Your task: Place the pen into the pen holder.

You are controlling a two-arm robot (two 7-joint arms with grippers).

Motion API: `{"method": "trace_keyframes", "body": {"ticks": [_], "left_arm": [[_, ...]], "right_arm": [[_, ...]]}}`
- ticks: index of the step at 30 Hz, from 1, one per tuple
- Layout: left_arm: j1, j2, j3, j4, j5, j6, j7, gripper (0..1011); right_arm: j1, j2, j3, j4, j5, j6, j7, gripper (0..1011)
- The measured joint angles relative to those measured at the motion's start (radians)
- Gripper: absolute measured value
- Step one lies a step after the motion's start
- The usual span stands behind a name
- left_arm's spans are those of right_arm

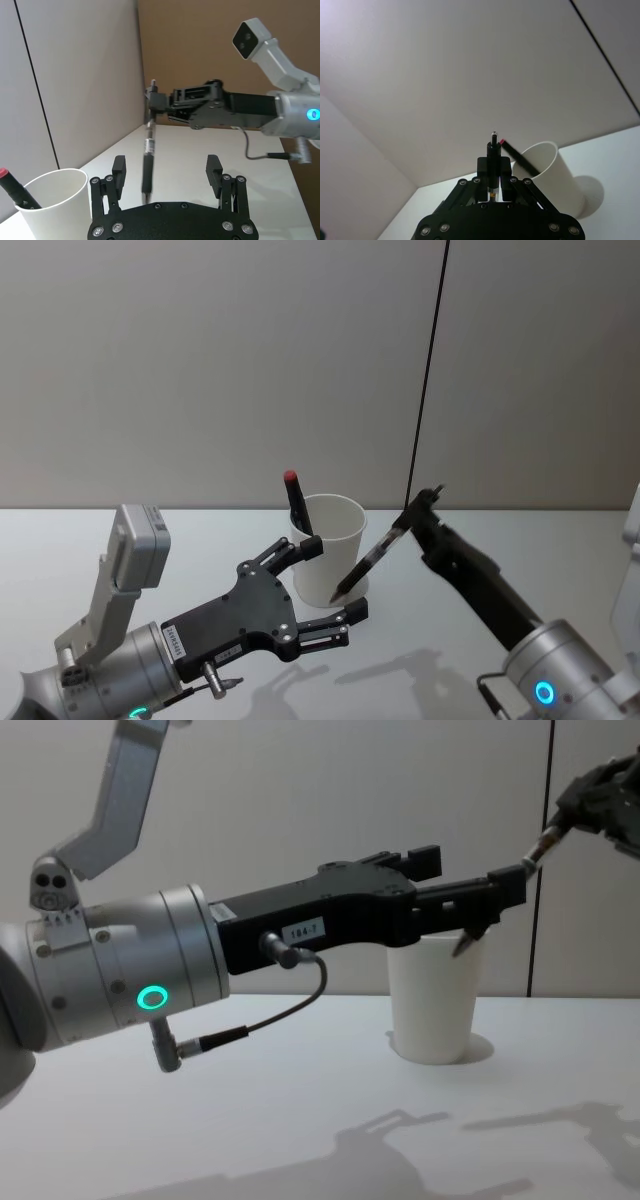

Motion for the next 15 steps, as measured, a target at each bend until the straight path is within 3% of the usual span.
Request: {"method": "trace_keyframes", "body": {"ticks": [15], "left_arm": [[0.000,0.000,0.000,0.000,0.000,0.000,0.000,1003]], "right_arm": [[0.169,0.009,-0.005,0.200,-0.074,-0.110,0.064,148]]}}
